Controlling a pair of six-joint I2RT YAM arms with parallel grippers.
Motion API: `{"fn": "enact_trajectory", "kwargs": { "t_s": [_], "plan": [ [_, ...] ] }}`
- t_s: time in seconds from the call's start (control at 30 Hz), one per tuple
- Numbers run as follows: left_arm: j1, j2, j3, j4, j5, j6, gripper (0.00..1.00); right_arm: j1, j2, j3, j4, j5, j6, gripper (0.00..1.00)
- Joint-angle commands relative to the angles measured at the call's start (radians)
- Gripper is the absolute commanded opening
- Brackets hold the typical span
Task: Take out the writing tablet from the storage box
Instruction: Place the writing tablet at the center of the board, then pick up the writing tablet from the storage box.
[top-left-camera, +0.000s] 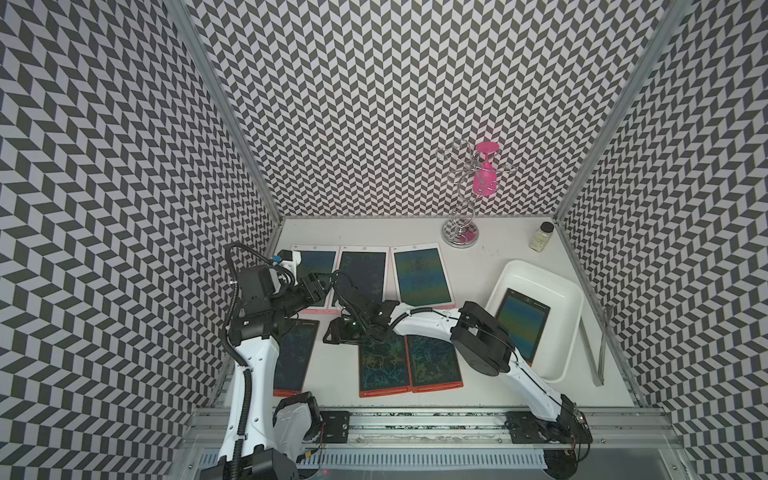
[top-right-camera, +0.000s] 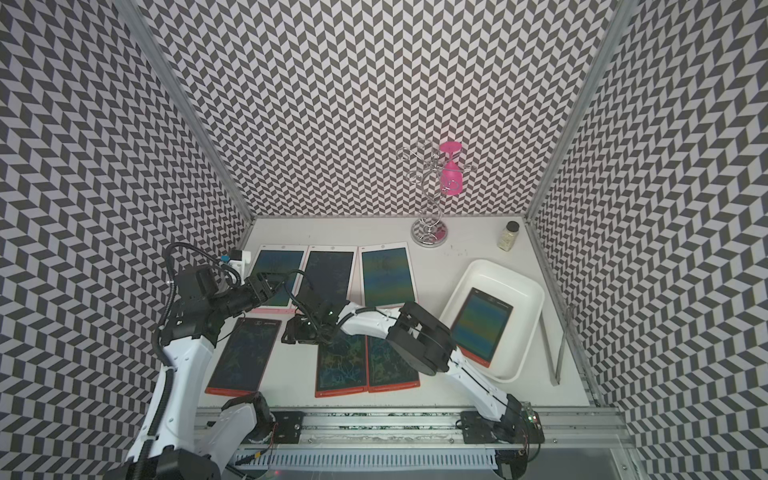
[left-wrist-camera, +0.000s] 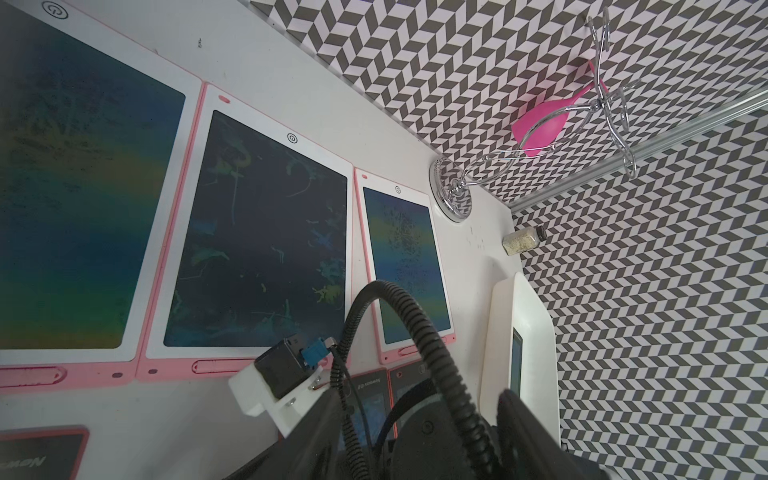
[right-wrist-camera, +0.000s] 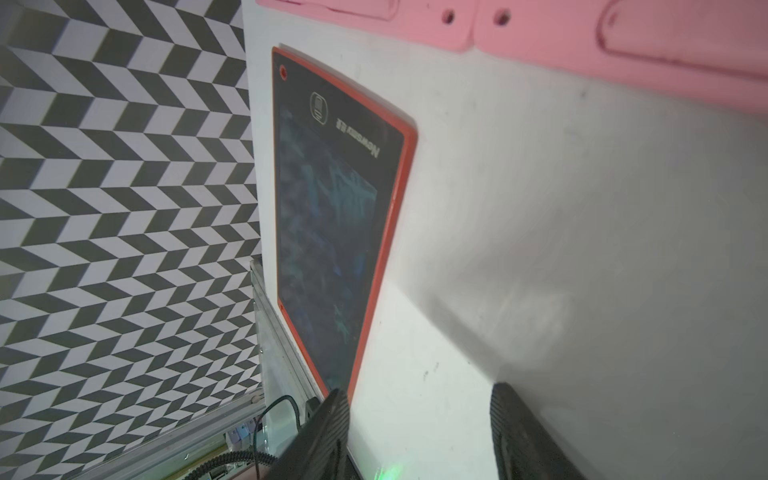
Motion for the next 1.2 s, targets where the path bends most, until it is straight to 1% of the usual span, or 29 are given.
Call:
{"fn": "enact_trajectory", "kwargs": {
  "t_s": [0.0,0.2,0.27,0.33,0.37,0.43,0.57,0.63,0.7,0.8,0.9,1.0,1.17],
  "plan": [
    [0.0,-0.033,0.05,-0.023,-0.002,0.002,0.6,-0.003,-0.092,-0.069,-0.064,-0.016,-0.055,0.56],
    [-0.005,-0.06,0.127,-0.078,-0.039,0.014,0.62,-0.045,-0.292,-0.195,-0.06,0.034,-0.123,0.56],
    [-0.02,-0.059,0.129,-0.061,-0.041,0.0,0.62,-0.075,-0.366,-0.252,-0.064,0.081,-0.156,0.56],
    [-0.053,-0.056,0.121,-0.028,-0.064,-0.027,0.62,-0.119,-0.45,-0.324,-0.06,0.103,-0.184,0.56],
    [-0.086,-0.053,0.115,0.0,-0.09,-0.046,0.62,-0.152,-0.5,-0.374,-0.047,0.108,-0.194,0.56],
    [-0.179,-0.044,0.103,0.044,-0.177,-0.083,0.62,-0.226,-0.602,-0.488,-0.017,0.113,-0.207,0.56],
    [-0.4,0.023,0.074,0.174,-0.342,-0.175,0.63,-0.439,-0.812,-0.711,-0.009,0.131,-0.245,0.56],
    [-0.517,0.084,0.081,0.23,-0.419,-0.202,0.63,-0.554,-0.892,-0.78,-0.06,0.161,-0.275,0.57],
    [-0.637,0.17,0.109,0.28,-0.496,-0.208,0.64,-0.692,-0.964,-0.851,-0.1,0.17,-0.317,0.6],
    [-0.772,0.32,0.177,0.331,-0.569,-0.187,0.65,-0.893,-1.041,-0.962,-0.113,0.13,-0.371,0.61],
    [-0.868,0.476,0.262,0.385,-0.588,-0.15,0.66,-1.046,-1.081,-1.05,-0.111,0.12,-0.407,0.61],
    [-0.947,0.627,0.365,0.41,-0.586,-0.109,0.67,-1.152,-1.082,-1.105,-0.115,0.112,-0.436,0.62],
    [-1.045,0.86,0.555,0.4,-0.544,-0.058,0.68,-1.246,-1.095,-1.162,-0.103,0.122,-0.445,0.63]
  ]
}}
